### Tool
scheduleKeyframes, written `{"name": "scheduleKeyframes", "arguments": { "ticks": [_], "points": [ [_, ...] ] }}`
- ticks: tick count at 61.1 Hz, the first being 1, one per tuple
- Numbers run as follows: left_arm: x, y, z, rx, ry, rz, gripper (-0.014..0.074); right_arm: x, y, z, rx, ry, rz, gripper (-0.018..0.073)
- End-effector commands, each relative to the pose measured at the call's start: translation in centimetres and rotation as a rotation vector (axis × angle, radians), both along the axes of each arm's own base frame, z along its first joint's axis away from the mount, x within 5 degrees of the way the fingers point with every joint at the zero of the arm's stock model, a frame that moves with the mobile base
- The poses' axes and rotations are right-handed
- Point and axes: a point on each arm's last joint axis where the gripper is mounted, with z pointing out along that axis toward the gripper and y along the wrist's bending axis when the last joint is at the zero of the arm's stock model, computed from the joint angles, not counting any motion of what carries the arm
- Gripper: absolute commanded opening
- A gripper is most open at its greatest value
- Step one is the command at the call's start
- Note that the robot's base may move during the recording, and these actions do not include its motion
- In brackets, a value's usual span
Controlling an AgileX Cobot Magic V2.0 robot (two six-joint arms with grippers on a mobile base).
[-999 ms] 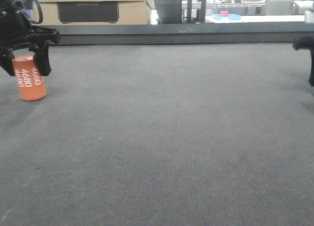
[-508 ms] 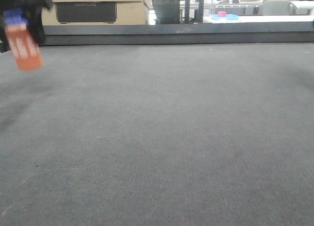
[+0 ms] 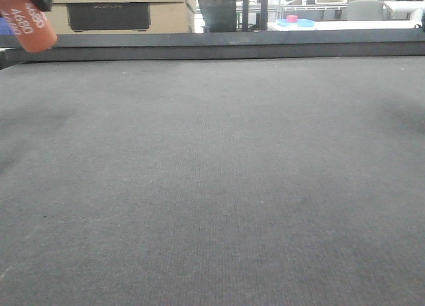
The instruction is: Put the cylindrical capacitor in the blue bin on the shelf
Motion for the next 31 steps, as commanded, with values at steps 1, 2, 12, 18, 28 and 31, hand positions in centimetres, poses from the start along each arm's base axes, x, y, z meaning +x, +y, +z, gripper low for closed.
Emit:
{"name": "scheduleKeyframes", "arguments": {
  "ticks": [1,2,12,18,28,31],
  "points": [
    [-1.9,0.5,1.0,-0.031,-0.12,0.008,-0.0111,-1.6,0.4,0.7,-0.013,-0.14,0.001,-0.0162],
    [-2.2,0.6,1.1,-0.035,-0.141,0.009,-0.0111,-1.8,0.4,0.7,-0.014,-0.155,0.0,-0.0162],
    [-5.8,1.4,1.4,-0.055,-0.249,0.015,-0.0111,-4.4,0.6,0.3,-0.016,-0.191,0.002,-0.0162],
    [-8.0,1.8,1.5,-0.064,-0.293,0.017,-0.0111,-5.6,0.6,0.7,-0.015,-0.209,0.002,-0.0162],
    [-11.6,2.6,2.1,-0.085,-0.403,0.019,-0.0111,-7.5,0.6,3.3,-0.015,-0.316,-0.001,-0.0162],
    [-12.7,2.8,2.2,-0.092,-0.439,0.02,-0.0111,-8.3,0.5,4.2,-0.015,-0.35,-0.001,-0.0162]
  ]
}}
